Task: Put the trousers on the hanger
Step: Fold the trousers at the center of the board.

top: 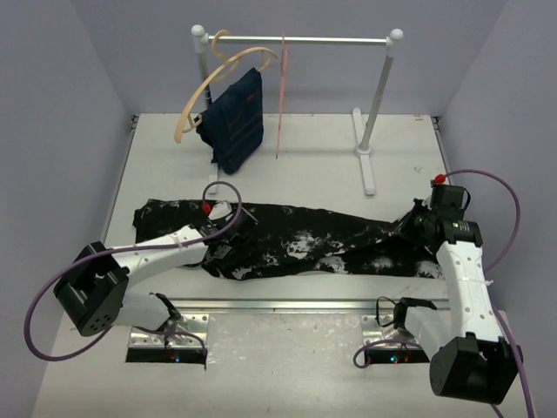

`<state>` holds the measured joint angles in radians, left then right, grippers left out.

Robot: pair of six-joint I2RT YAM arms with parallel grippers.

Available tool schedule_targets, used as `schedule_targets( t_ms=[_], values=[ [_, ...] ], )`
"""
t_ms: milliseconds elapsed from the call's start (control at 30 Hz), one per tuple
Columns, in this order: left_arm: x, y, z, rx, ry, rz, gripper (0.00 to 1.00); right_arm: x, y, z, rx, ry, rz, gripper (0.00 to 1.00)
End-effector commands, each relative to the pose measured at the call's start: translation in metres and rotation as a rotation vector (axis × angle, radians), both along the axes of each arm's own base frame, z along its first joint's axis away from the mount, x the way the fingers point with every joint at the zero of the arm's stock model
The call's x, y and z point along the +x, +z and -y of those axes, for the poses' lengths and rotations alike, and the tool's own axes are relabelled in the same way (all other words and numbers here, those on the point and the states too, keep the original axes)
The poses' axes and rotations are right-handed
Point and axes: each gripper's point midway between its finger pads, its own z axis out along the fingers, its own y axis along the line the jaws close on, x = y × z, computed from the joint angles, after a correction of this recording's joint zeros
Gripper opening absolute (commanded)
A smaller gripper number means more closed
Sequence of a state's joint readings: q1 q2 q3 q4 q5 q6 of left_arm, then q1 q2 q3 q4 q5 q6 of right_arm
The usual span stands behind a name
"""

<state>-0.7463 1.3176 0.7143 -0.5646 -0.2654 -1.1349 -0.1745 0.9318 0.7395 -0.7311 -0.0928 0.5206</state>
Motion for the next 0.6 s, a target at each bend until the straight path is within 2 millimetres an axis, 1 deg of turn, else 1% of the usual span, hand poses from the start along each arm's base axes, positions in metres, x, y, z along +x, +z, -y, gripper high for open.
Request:
schedule_targets(
  t_ms=[0,67,100,133,167,233,300,367,433,567],
  values=[
    [0.007,0.002,0.021,-0.067,0.028,0.021,0.63,0.020,0.023,-0.002,0.004,0.034,0.100,0.00],
    [0.006,0.000,0.021,-0.064,0.028,0.016,0.58,0.021,0.022,-0.002,0.004,0.037,0.102,0.00],
    [0.006,-0.002,0.020,-0.056,0.028,0.009,0.52,0.021,0.022,-0.003,0.006,0.041,0.102,0.00],
    [0.005,-0.002,0.020,-0.054,0.027,0.004,0.50,0.022,0.022,-0.003,0.008,0.044,0.103,0.00],
    [0.003,-0.002,0.020,-0.056,0.026,-0.001,0.50,0.023,0.022,-0.004,0.010,0.047,0.102,0.00],
    [-0.001,0.003,0.020,-0.067,0.020,-0.010,0.54,0.024,0.021,-0.007,0.025,0.060,0.099,0.00],
    [-0.003,0.005,0.018,-0.063,0.025,-0.011,0.66,0.024,0.019,-0.008,0.032,0.066,0.101,0.00],
    [-0.005,0.005,0.013,-0.041,0.039,-0.010,0.71,0.023,0.018,-0.009,0.033,0.069,0.103,0.00],
    [-0.006,0.004,0.010,-0.027,0.053,-0.013,0.72,0.023,0.016,-0.009,0.032,0.070,0.106,0.00],
    [-0.011,-0.006,0.008,-0.005,0.077,-0.037,0.69,0.023,0.013,-0.011,0.042,0.079,0.103,0.00]
  ],
)
